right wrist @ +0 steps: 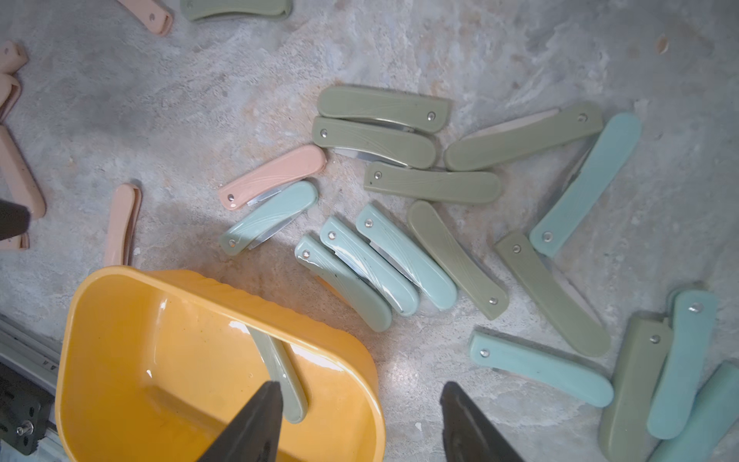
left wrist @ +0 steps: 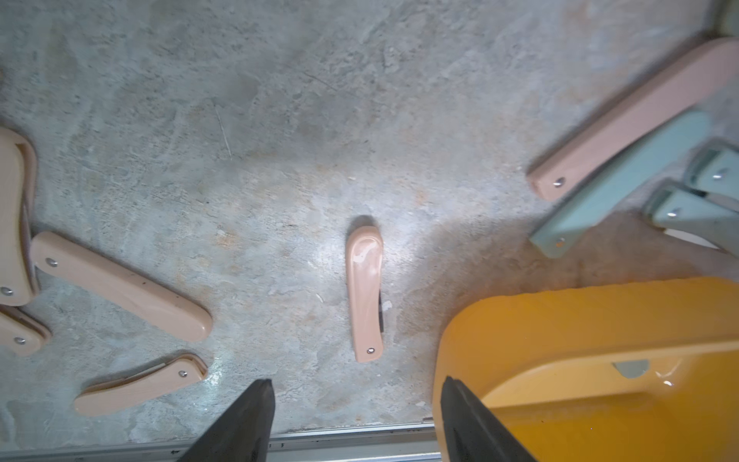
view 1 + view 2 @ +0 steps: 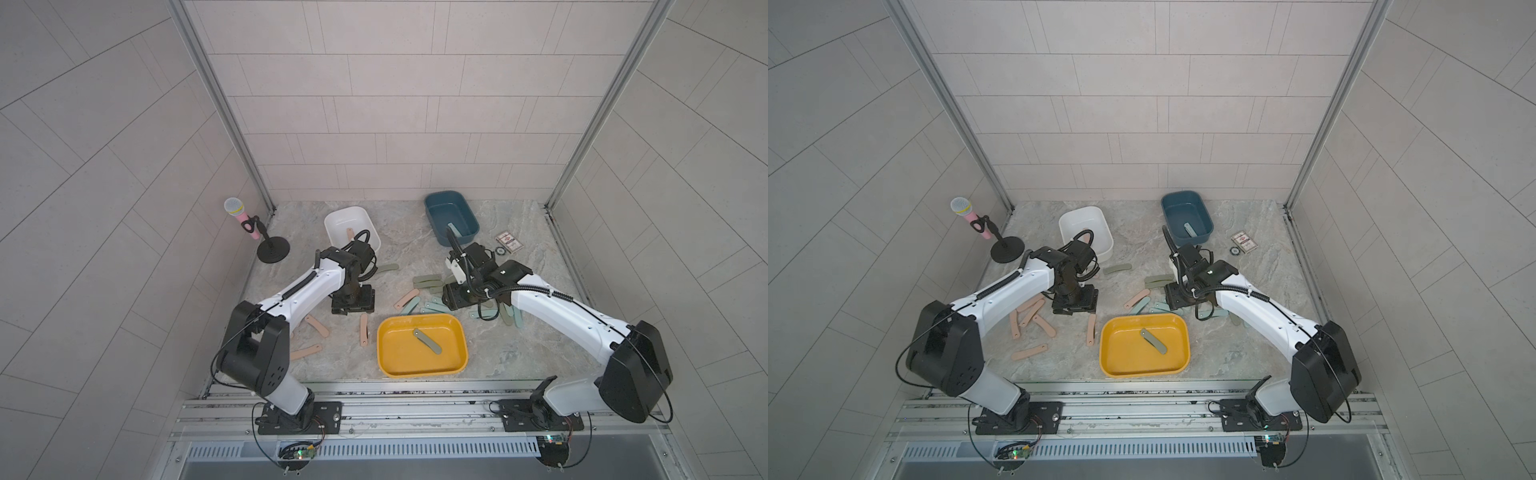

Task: Place the fruit knives into the storage box by color
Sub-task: Pick up the fruit knife from the center of the board.

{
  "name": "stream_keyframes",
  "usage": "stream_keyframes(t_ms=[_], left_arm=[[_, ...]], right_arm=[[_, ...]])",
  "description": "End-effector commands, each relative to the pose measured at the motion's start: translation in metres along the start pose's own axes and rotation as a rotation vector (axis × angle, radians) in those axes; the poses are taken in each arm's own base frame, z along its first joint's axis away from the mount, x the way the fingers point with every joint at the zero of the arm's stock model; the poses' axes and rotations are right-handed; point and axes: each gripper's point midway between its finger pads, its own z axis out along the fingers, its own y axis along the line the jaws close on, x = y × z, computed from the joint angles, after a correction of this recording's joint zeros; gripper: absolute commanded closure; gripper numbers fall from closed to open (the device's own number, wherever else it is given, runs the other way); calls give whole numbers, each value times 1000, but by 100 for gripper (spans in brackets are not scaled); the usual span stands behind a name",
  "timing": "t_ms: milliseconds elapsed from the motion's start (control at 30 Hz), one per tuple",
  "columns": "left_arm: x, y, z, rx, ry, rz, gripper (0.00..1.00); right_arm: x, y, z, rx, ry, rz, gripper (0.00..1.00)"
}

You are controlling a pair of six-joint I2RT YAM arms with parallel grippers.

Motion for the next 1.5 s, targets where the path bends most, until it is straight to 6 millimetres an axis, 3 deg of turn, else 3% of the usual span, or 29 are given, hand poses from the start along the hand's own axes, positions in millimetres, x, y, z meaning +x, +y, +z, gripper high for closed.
stream_keyframes(t_ms=[0, 267, 467, 733, 1200, 1467], left_arm=[[0, 7, 10, -49, 54, 31, 26], [-9, 6, 29, -55, 64, 7, 25], [-15, 9, 41, -52, -4, -56, 26], [-2, 14, 61, -55, 28, -83, 39], [8, 9, 69, -64, 58, -46, 35], [4, 7, 52, -70, 15, -32, 36]], right_arm=[[-9, -1, -5, 5, 4, -25, 32], [-26, 3, 8, -30, 26, -53, 27], [-29, 3, 15, -40, 14, -63, 12], [-24, 4, 24, -57, 35, -56, 7], [-20, 8, 24, -86, 30, -35, 4], [-16, 8, 21, -93, 30, -29, 3]])
